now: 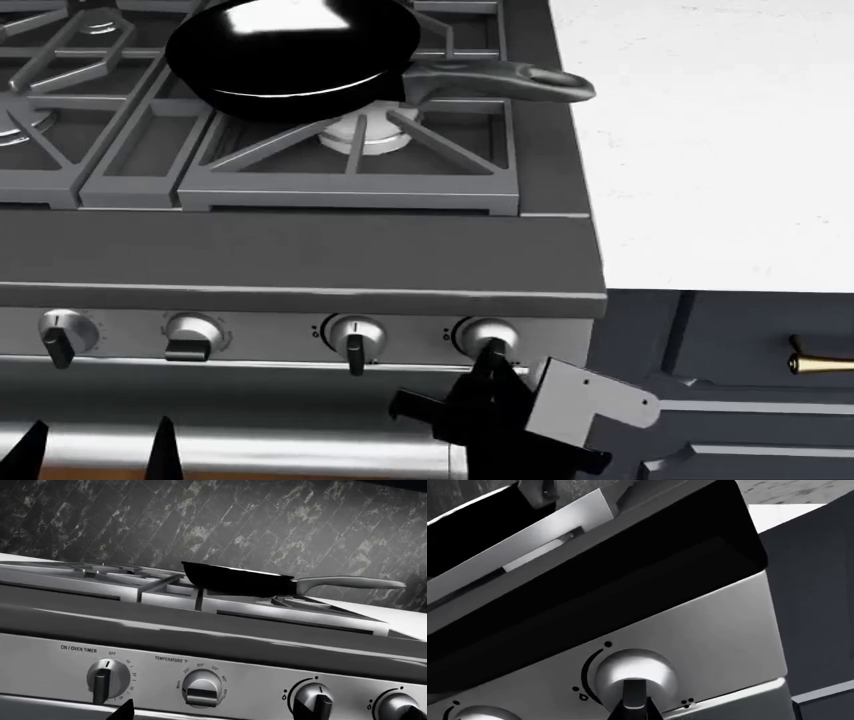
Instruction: Turn off the front right burner of the stove.
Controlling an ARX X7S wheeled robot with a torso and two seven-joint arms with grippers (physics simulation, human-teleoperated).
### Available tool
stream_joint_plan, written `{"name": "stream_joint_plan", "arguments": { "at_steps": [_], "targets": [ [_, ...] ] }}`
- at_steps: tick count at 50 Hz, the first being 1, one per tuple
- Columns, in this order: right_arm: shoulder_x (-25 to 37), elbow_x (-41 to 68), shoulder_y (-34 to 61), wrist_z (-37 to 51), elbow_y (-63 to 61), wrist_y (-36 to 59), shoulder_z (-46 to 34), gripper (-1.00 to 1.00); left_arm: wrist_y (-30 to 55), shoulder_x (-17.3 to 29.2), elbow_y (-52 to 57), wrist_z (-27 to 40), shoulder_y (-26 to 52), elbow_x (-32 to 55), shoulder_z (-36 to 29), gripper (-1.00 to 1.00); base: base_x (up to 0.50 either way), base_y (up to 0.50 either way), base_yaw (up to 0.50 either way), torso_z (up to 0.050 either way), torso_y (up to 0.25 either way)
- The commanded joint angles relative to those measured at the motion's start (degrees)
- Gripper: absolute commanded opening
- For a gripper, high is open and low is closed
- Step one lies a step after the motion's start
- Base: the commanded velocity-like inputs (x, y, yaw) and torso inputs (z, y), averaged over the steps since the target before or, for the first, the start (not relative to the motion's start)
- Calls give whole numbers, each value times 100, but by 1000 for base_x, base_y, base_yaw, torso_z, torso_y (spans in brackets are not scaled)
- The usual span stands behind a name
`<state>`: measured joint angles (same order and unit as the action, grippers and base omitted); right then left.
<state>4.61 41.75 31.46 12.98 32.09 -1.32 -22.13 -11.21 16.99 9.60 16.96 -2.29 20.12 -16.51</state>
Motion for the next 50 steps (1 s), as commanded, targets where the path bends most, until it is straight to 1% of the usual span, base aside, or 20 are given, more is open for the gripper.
{"name": "stream_joint_plan", "arguments": {
  "at_steps": [1, 14, 21, 50],
  "targets": [
    [-33, 1069, 234, -179, 548, 252, -220, -100, 1, 20, 16, 21, 5, 13, -14, 100, 21, 4, 13, -10, 0],
    [-57, 1409, 290, -259, 650, 359, -104, -100, 58, 60, 53, 36, 44, 9, -53, 100, 22, 4, 13, -2, 0],
    [-95, 1894, 333, -392, 717, 555, 125, -100, 67, 64, 65, 53, 42, 2, -72, 100, 25, 4, 14, -3, 0],
    [-88, 2595, 303, -518, 625, 696, 316, -100, 8, 92, 28, 95, 20, 14, -104, 100, 27, 5, 17, -2, 0]
  ]
}}
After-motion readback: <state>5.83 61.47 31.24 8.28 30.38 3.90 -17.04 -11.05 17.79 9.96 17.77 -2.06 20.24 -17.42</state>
